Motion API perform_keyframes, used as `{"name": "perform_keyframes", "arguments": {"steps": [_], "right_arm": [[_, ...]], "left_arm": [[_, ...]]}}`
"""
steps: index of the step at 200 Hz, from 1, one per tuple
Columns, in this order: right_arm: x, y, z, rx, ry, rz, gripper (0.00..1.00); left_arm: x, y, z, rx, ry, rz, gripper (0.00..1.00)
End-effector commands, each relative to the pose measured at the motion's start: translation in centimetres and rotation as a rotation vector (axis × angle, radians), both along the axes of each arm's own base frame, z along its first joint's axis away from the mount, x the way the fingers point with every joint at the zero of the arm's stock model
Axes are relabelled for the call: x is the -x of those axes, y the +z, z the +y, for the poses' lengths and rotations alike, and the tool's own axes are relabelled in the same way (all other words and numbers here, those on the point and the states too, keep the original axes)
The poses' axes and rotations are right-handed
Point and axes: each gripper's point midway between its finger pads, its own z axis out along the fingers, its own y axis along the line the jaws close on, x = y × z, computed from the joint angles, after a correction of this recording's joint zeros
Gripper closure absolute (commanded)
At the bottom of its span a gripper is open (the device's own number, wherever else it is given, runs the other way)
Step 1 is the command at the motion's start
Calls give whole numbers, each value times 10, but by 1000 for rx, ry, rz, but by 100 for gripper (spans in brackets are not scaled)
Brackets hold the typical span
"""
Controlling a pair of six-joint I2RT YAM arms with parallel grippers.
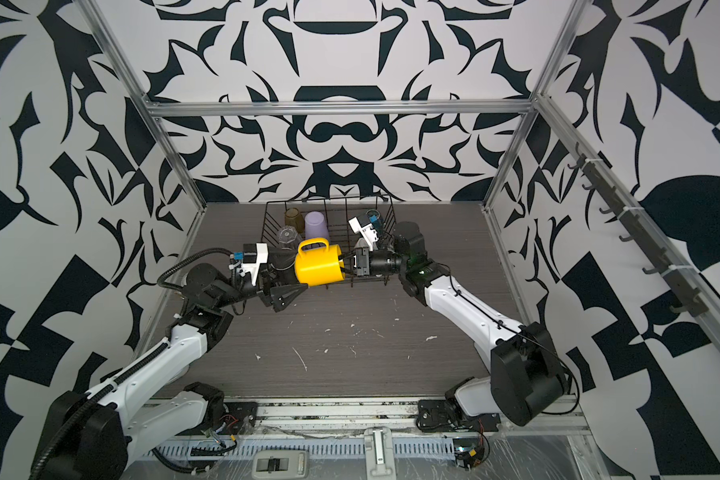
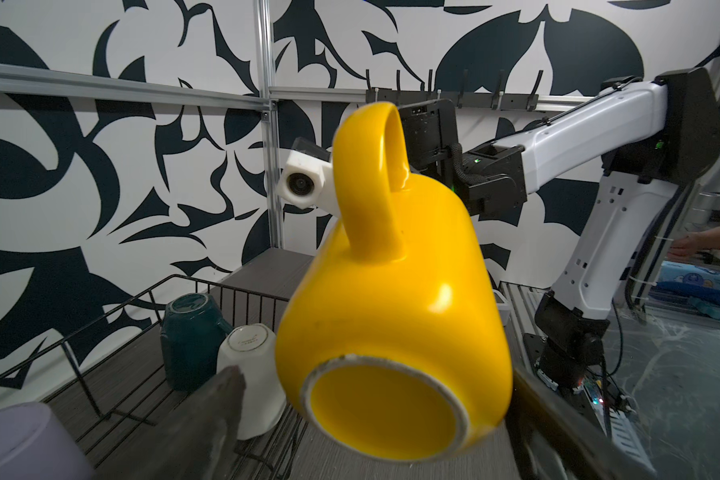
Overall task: Load the cups into the dish rack
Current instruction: 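Grasp the yellow mug base with the left gripper while the right gripper holds it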
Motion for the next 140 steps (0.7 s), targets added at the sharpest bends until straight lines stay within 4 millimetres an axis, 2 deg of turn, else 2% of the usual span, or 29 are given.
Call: {"name": "perform_keyframes", "arguments": {"steps": [1, 140], "right_arm": [[20, 54, 10, -105, 101, -189, 100], [17, 57, 32, -156, 141, -172, 100]], "left_arm": [[5, 18, -2, 20, -40, -60, 1], [15, 20, -7, 17, -142, -39, 0]]}}
